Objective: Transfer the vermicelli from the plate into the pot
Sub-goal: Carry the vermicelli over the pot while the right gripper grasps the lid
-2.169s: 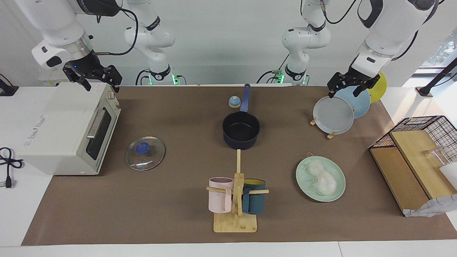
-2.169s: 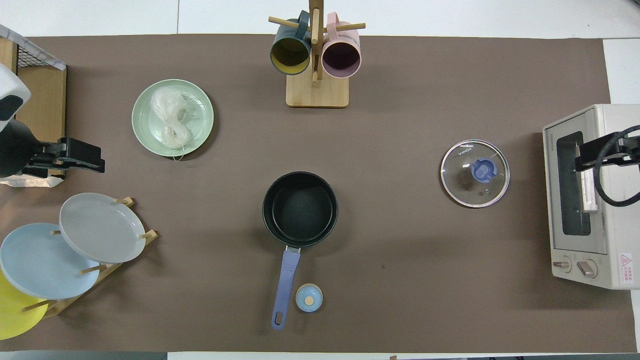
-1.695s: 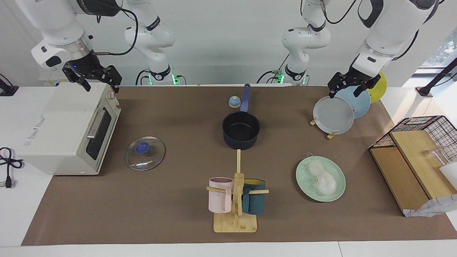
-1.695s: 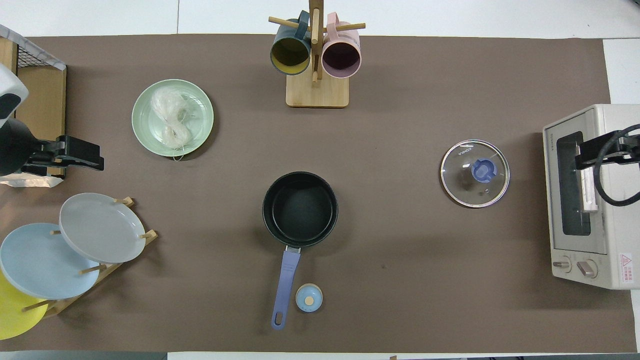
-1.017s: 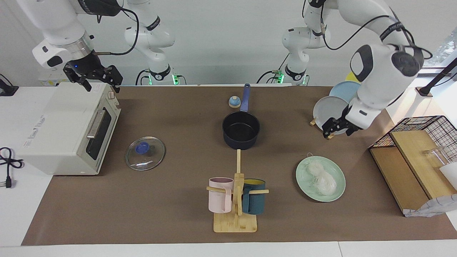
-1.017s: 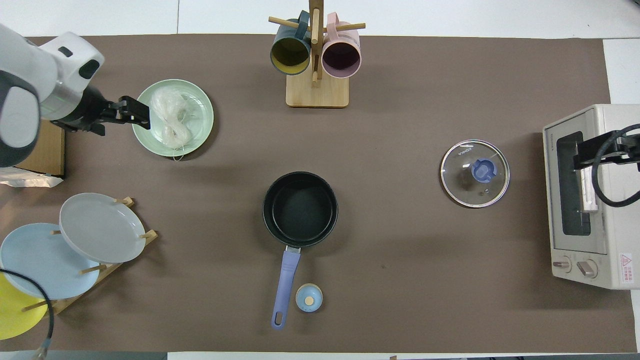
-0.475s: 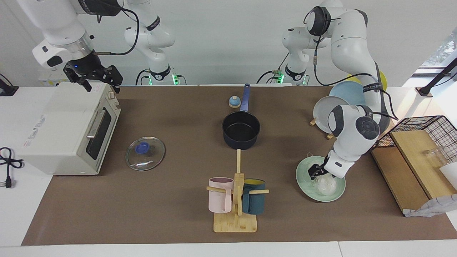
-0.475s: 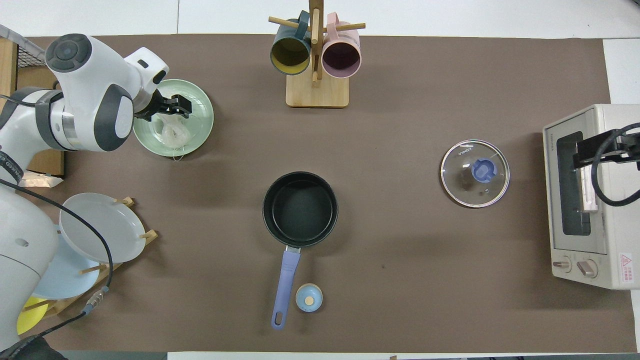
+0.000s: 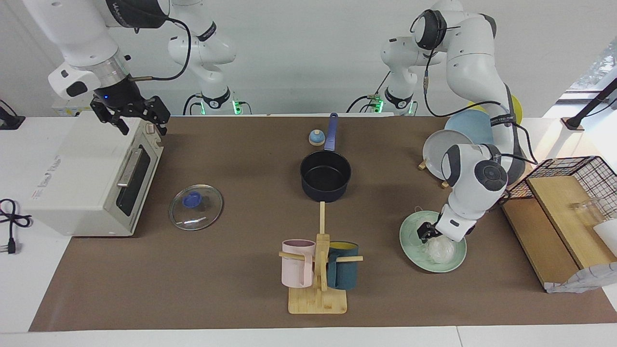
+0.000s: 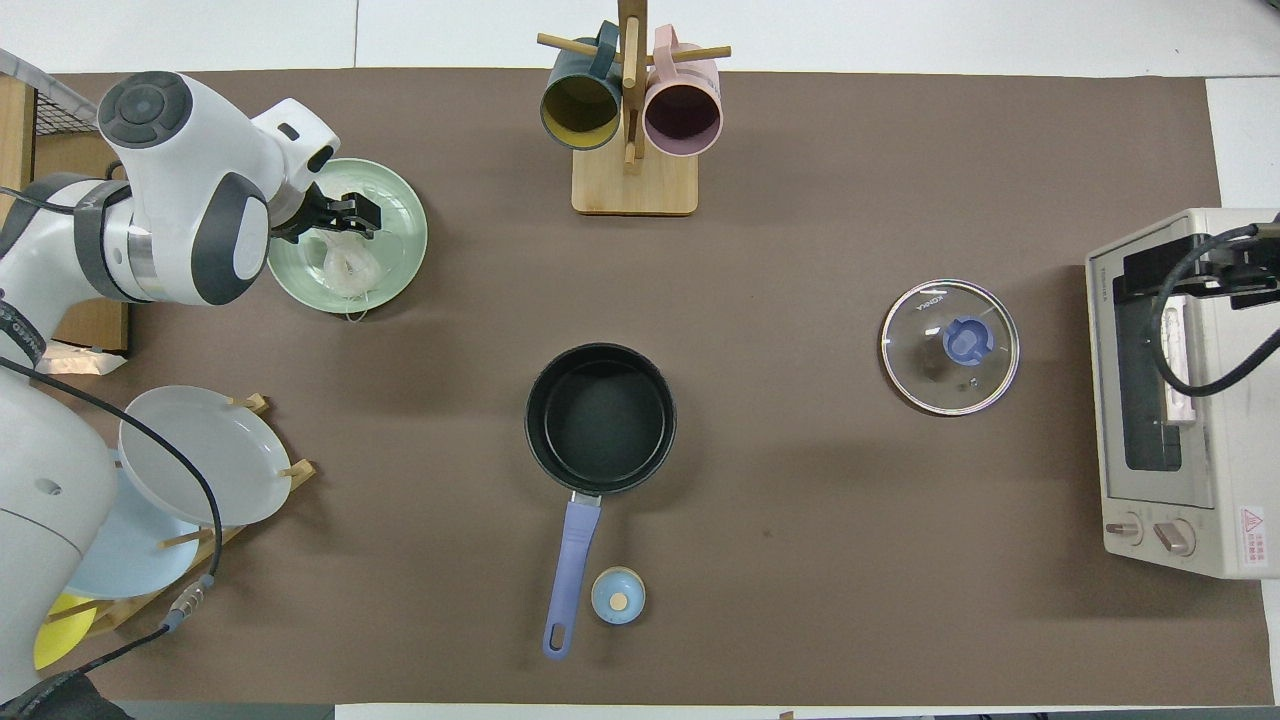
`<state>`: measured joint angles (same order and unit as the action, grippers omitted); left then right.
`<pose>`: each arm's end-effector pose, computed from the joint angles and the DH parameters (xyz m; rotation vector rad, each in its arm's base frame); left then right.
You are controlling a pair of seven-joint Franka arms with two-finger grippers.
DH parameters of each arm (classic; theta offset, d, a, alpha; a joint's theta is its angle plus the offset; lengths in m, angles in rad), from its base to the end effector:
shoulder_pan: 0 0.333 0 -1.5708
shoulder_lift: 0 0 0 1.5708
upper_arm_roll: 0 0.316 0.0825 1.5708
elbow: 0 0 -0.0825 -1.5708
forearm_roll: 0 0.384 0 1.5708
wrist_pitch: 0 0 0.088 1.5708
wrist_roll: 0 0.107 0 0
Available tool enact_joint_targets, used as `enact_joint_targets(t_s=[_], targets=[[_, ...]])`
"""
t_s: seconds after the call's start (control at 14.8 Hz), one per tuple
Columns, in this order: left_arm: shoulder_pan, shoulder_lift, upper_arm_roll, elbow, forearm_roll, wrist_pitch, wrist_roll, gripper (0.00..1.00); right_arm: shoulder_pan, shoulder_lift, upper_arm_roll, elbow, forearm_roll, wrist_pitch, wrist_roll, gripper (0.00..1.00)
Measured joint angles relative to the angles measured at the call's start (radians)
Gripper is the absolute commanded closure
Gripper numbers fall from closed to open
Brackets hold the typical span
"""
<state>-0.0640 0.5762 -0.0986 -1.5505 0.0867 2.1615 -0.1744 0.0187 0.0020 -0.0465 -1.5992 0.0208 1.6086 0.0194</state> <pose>0.6957 -0.1002 0.3181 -3.1279 0.0286 -0.0639 0.5581 -0.0133 0.6133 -3.1200 0.0748 -0.0117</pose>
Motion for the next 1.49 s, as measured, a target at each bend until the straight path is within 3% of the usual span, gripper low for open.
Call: enact_joint_targets(t_s=[0.07, 0.75, 0.95, 1.15, 1.49], targets=[[0.0, 0.0, 0.0, 0.0, 0.0, 0.002, 0.0, 1.0, 0.001, 0.003, 0.0, -0.025, 0.0, 0.031, -0.016, 0.0], [-0.001, -0.039, -0.005, 0.021, -0.021, -0.027, -0.001, 1.0, 0.014, 0.157, 0.001, -0.258, 0.0, 0.43, -0.147, 0.0], [-0.012, -0.144, -0.01, 0.072, -0.135, -0.224, -0.022, 1.0, 0.018, 0.164, 0.002, -0.354, 0.0, 0.549, -0.162, 0.0], [-0.075, -0.269, -0.017, 0.109, -0.177, -0.418, -0.172, 1.0, 0.05, 0.164, 0.003, -0.425, 0.0, 0.616, -0.173, 0.0], [-0.3, -0.395, -0.024, 0.085, -0.212, -0.532, -0.43, 1.0, 0.07, 0.164, 0.003, -0.512, 0.0, 0.722, -0.186, 0.0]])
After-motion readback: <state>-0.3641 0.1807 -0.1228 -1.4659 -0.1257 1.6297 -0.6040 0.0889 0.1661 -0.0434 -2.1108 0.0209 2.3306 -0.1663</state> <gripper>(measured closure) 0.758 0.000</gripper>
